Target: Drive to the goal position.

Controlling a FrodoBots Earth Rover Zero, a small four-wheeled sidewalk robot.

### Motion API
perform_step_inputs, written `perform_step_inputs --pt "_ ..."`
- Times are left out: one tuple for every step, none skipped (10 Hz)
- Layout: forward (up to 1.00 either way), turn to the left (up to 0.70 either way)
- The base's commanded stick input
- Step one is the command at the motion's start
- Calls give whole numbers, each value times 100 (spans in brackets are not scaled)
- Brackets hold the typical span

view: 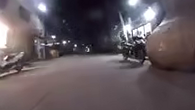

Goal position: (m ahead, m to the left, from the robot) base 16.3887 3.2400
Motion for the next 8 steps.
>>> perform_step_inputs --pt "85 0" --pt "85 0" --pt "85 0" --pt "85 0" --pt "85 0" --pt "85 0" --pt "85 0" --pt "85 0"
